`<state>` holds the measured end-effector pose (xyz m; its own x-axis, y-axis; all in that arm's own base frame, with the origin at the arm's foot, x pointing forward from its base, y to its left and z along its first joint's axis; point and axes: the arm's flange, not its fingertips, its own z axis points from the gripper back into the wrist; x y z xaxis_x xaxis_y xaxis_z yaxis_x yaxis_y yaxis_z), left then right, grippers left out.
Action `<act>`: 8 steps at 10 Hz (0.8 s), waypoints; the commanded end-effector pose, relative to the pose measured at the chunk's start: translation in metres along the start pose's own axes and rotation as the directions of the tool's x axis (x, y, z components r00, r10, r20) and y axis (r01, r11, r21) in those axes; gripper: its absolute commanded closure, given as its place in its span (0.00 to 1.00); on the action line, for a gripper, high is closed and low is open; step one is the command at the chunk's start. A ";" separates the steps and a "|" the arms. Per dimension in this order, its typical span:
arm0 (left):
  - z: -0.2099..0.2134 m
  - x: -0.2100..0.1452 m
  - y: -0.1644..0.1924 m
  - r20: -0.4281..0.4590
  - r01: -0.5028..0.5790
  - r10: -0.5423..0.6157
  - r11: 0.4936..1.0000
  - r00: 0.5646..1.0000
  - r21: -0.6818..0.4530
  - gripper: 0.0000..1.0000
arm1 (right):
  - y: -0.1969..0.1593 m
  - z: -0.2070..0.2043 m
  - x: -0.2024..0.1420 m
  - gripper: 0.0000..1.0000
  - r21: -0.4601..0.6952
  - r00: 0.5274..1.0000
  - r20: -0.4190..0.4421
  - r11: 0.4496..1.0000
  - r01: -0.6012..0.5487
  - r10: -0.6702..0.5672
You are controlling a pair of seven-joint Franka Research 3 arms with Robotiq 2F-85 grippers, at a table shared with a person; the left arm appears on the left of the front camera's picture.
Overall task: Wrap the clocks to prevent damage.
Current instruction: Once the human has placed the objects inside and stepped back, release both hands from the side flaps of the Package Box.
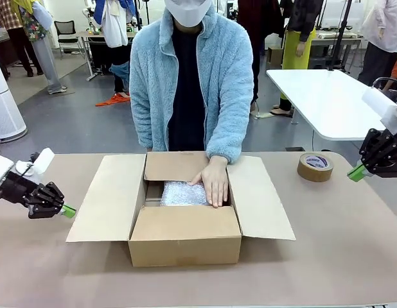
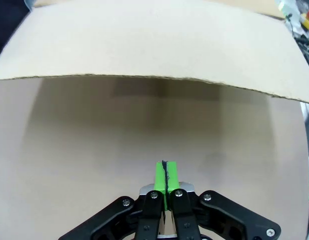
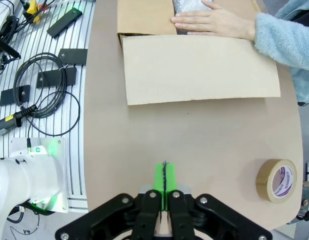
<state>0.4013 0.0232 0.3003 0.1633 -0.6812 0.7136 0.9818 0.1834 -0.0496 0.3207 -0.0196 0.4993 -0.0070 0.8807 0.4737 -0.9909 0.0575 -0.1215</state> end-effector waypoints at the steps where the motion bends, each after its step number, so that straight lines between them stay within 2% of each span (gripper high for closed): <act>1: -0.010 -0.028 0.010 0.155 0.045 -0.043 0.999 0.987 -0.011 1.00 | -0.002 -0.002 -0.001 0.99 0.008 0.999 0.037 1.000 -0.013 0.013; 4: -0.039 -0.046 0.006 0.250 0.046 -0.048 0.999 0.967 0.013 1.00 | -0.002 -0.002 -0.001 0.99 0.008 0.999 0.037 1.000 -0.013 0.013; 8: -0.051 -0.021 0.018 0.320 0.014 -0.033 0.998 0.947 0.062 1.00 | -0.002 -0.002 -0.001 0.99 0.008 0.999 0.037 1.000 -0.013 0.013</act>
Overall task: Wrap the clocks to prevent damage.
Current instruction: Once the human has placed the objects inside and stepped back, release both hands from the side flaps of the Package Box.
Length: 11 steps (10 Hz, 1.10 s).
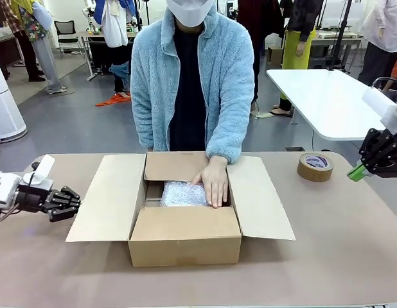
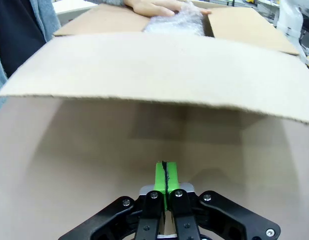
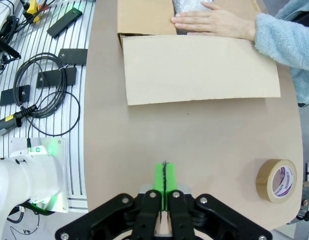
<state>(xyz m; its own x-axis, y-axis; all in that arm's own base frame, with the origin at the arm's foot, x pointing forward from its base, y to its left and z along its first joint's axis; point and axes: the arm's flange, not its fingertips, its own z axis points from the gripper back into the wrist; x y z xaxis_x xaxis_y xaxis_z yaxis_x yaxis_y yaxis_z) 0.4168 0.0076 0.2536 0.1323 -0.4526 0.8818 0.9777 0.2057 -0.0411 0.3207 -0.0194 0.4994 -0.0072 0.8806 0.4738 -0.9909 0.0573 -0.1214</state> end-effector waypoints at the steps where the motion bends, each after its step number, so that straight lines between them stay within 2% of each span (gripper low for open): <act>1: -0.012 0.003 0.006 0.068 0.038 -0.040 0.999 0.997 0.027 1.00 | -0.002 -0.001 -0.001 0.99 0.008 0.999 0.037 1.000 -0.013 0.013; 5: -0.024 0.012 0.020 0.154 -0.014 0.012 1.000 0.988 0.011 1.00 | -0.002 -0.001 -0.001 0.99 0.008 0.999 0.037 1.000 -0.013 0.013; 8: -0.008 0.037 0.030 0.238 0.008 -0.021 0.998 0.971 0.055 1.00 | -0.002 -0.001 -0.001 0.99 0.008 0.999 0.037 1.000 -0.013 0.013; 11: -0.009 0.042 0.030 0.241 0.021 -0.022 1.000 0.970 0.008 1.00 | -0.002 -0.001 -0.001 0.99 0.008 0.999 0.037 1.000 -0.013 0.013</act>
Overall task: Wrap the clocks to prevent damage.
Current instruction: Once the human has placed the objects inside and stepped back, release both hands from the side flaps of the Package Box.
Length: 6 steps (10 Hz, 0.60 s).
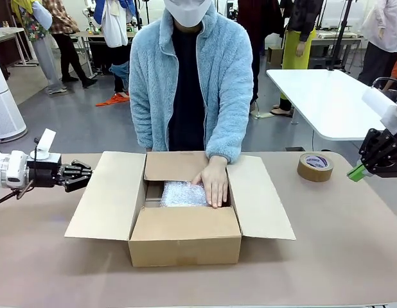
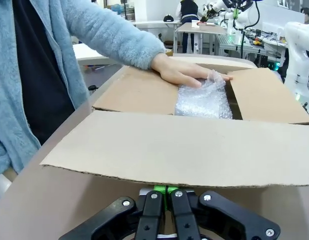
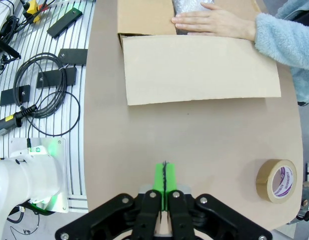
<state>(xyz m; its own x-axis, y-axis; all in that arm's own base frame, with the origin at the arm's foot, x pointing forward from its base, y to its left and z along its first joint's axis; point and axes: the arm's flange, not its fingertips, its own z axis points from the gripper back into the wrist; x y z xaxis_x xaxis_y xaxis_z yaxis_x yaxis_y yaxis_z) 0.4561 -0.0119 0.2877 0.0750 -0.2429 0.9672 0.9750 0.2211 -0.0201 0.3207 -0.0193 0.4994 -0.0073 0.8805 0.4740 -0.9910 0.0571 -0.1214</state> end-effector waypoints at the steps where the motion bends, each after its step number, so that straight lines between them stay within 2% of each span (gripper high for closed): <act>1: -0.003 -0.002 -0.004 -0.031 0.003 -0.005 0.999 1.000 -0.037 1.00 | -0.002 -0.001 -0.001 0.99 0.008 0.999 0.037 1.000 -0.013 0.013; 2: 0.000 0.000 0.000 0.000 0.000 0.000 1.000 1.000 0.000 1.00 | -0.002 -0.001 -0.001 0.99 0.008 0.999 0.037 1.000 -0.013 0.013; 6: 0.000 0.000 0.000 0.000 0.000 0.000 1.000 1.000 0.000 1.00 | -0.002 -0.001 -0.001 0.99 0.008 0.999 0.037 1.000 -0.013 0.013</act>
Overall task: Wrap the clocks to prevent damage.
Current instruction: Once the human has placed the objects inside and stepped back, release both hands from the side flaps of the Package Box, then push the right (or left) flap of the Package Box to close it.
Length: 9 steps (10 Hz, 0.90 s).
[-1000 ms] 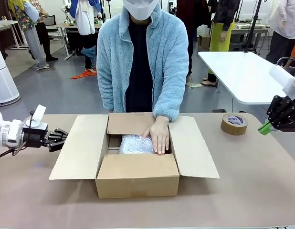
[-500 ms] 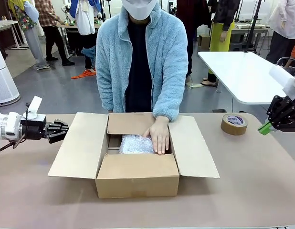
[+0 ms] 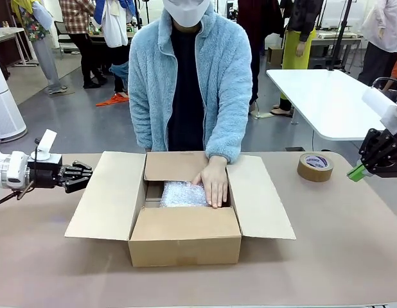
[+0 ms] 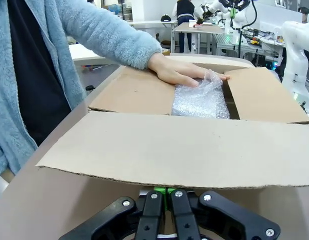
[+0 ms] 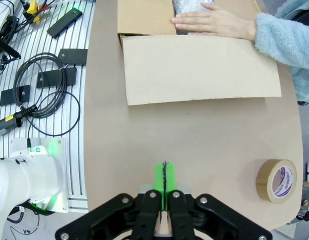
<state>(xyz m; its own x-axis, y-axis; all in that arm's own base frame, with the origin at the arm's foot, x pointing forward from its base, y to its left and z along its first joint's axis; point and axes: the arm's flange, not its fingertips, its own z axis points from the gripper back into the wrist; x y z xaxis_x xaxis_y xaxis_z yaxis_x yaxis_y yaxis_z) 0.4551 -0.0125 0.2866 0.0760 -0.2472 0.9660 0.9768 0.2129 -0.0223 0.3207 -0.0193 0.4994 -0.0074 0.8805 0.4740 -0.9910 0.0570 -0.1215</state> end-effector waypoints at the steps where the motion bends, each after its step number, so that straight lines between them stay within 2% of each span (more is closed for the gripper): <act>1: 0.001 0.001 0.001 0.005 0.000 0.000 1.000 1.000 0.009 1.00 | -0.002 -0.001 -0.001 0.99 0.008 0.999 0.037 1.000 -0.013 0.013; 7: 0.000 0.000 0.000 0.000 0.000 0.000 1.000 1.000 0.000 1.00 | -0.002 -0.001 -0.001 0.99 0.008 0.999 0.037 1.000 -0.013 0.013; 8: -0.013 0.014 0.002 0.096 0.024 -0.027 0.999 0.995 0.029 1.00 | -0.002 -0.001 -0.001 0.99 0.008 0.999 0.037 1.000 -0.013 0.013; 9: -0.028 0.026 0.006 0.143 0.034 -0.039 0.999 0.989 0.035 1.00 | -0.002 -0.001 -0.001 0.99 0.008 0.999 0.037 1.000 -0.013 0.013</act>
<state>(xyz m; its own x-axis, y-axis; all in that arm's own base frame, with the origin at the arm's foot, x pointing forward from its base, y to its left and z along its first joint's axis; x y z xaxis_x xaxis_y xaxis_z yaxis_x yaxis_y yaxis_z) 0.4627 -0.0270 0.2982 0.0557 -0.1787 0.9823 0.9744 0.2242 -0.0144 0.3207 -0.0193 0.4994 -0.0075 0.8805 0.4740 -0.9910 0.0570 -0.1215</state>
